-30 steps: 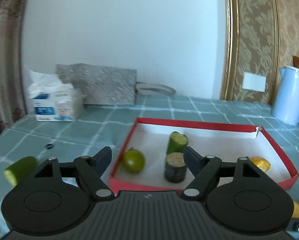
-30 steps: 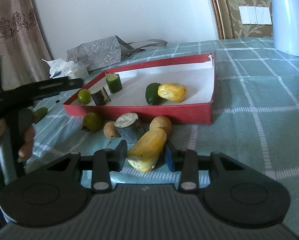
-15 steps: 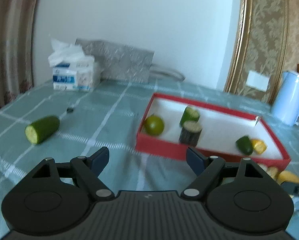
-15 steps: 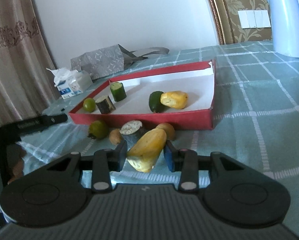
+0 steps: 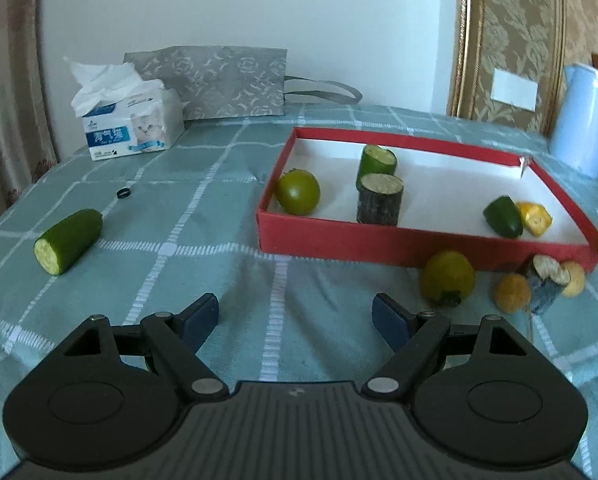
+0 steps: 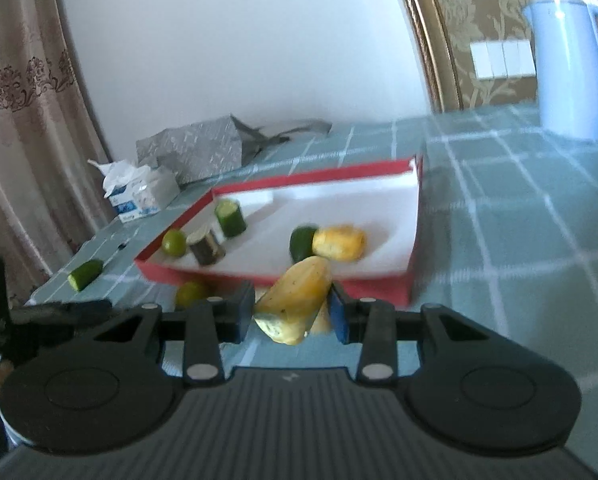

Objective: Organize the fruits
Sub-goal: 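Carry the large yellow chunk into the tray and open the right gripper, then grasp the green tomato beside the tray with the left gripper, then lift the green tomato with the left gripper while the right gripper grasps a pale yellow round fruit, then carry the green tomato into the tray and open the left gripper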

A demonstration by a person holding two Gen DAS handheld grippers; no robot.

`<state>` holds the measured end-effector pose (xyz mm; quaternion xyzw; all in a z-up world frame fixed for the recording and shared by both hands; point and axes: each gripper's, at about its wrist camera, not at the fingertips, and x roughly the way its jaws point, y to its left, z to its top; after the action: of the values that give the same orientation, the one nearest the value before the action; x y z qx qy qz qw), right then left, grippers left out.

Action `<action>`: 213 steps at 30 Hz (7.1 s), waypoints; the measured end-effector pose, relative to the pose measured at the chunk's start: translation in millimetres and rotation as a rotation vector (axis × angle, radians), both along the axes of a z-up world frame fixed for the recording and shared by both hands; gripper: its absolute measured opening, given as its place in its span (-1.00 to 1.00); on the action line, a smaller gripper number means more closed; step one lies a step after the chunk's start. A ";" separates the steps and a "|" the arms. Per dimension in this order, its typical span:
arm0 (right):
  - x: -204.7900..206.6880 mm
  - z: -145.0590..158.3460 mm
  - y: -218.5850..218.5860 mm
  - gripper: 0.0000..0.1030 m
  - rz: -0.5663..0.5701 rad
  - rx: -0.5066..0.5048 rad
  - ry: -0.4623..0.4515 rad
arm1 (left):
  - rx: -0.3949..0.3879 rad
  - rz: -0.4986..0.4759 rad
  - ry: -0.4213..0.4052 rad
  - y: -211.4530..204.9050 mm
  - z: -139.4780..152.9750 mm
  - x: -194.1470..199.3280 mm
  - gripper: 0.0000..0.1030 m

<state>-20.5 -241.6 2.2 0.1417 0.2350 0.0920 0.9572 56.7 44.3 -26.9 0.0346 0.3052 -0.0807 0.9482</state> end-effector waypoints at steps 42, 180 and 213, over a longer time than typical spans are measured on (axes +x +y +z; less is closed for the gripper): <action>-13.3 1.0 14.6 0.92 -0.178 -0.242 -0.214 | 0.028 -0.023 0.011 -7.1 -3.4 3.6 0.77; 12.4 -33.2 22.0 -0.49 -0.091 -0.248 0.077 | 0.028 -0.131 -0.022 -45.8 -1.9 -3.7 -0.36; 11.3 -33.4 23.4 -0.49 -0.068 -0.240 0.080 | -0.042 -0.185 -0.100 -86.1 29.6 23.8 -0.35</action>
<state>-9.2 -218.2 -31.3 0.0374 0.2773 0.0249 0.9597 80.5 -41.8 2.7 0.0468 0.2514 -0.1724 0.9513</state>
